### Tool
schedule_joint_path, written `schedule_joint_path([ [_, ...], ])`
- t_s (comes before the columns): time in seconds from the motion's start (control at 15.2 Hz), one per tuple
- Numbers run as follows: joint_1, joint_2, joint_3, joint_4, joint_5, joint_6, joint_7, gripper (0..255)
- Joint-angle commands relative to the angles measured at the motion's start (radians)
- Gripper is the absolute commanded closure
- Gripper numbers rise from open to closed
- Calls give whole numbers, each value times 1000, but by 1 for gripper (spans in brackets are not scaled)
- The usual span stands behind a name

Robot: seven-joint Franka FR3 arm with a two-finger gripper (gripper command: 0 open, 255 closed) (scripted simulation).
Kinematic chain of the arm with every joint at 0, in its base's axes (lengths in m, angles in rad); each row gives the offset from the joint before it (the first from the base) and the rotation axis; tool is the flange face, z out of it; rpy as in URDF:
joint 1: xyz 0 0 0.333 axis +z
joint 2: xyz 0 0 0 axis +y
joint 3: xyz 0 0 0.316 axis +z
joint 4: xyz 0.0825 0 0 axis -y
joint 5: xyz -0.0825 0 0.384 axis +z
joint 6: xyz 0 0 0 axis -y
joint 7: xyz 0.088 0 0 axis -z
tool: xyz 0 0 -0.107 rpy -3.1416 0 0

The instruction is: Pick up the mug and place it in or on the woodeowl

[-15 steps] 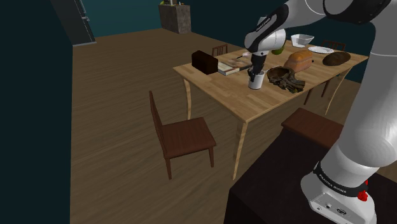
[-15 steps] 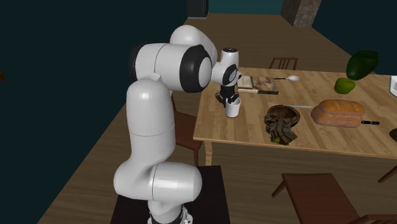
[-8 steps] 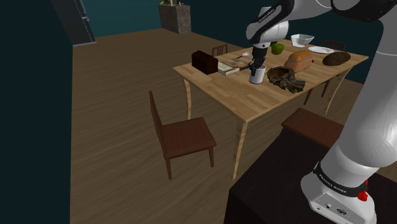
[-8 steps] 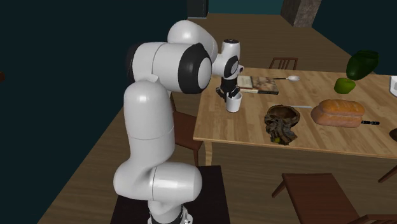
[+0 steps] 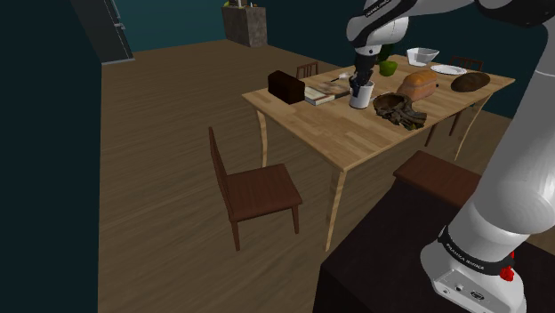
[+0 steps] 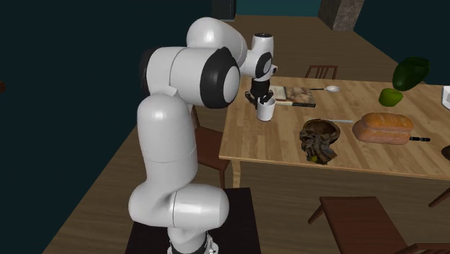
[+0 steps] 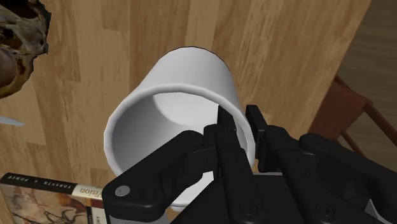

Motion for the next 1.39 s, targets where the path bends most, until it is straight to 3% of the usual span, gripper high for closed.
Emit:
schedule_joint_path([
  [0.0,1,-10,-1,17,-5,-26,2,255],
  [0.13,1,-15,-2,28,-8,-42,4,255],
  [0.53,-96,70,-46,146,57,-86,-156,255],
  [0.92,-214,190,-72,315,135,-154,-307,255],
  [1.32,-360,347,-76,553,216,-255,-432,255],
])
